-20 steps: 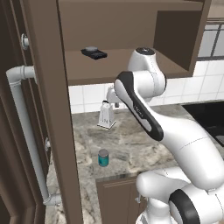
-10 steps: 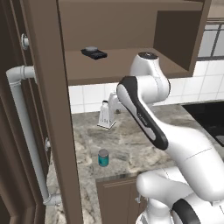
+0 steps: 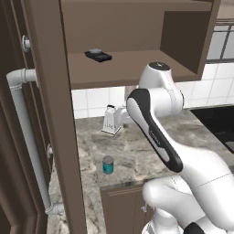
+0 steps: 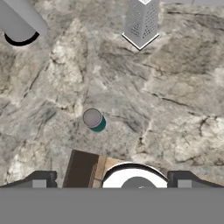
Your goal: Pick the canned food and jam from the counter and place them in the cabinets closest to them.
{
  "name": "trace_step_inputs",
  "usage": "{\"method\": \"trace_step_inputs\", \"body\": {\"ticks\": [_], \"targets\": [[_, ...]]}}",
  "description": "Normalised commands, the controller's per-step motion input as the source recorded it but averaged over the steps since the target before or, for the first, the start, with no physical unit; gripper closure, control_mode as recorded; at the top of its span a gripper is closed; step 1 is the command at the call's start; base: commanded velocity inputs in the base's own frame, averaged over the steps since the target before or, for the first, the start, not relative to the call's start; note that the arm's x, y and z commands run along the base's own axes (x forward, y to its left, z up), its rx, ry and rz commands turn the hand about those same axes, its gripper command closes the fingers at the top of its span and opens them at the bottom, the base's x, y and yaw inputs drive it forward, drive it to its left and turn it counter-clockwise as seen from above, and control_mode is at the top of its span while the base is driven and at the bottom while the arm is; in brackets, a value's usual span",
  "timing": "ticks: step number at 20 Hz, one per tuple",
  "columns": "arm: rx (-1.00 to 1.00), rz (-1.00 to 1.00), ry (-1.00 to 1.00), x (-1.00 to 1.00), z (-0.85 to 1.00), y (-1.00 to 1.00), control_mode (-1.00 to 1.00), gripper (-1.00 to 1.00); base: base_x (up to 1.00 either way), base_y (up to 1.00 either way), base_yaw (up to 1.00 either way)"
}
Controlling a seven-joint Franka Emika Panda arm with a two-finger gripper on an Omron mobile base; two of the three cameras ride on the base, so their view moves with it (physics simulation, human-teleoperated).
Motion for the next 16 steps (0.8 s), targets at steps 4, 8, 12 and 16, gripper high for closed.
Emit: {"method": "trace_step_inputs", "body": {"ticks": [4, 8, 12, 16], "targets": [[0.0, 0.08, 0.0, -0.3, -0.13, 0.04, -1.0, -1.0, 0.0, 0.0, 0.0], [0.0, 0.08, 0.0, -0.28, -0.13, 0.02, -1.0, -1.0, 0.0, 0.0, 0.0], [0.0, 0.09, 0.0, -0.2, -0.2, 0.05, -1.0, -1.0, 0.0, 0.0, 0.0], [-0.01, 0.08, 0.0, -0.12, -0.19, 0.03, -1.0, -1.0, 0.0, 0.0, 0.0]]}}
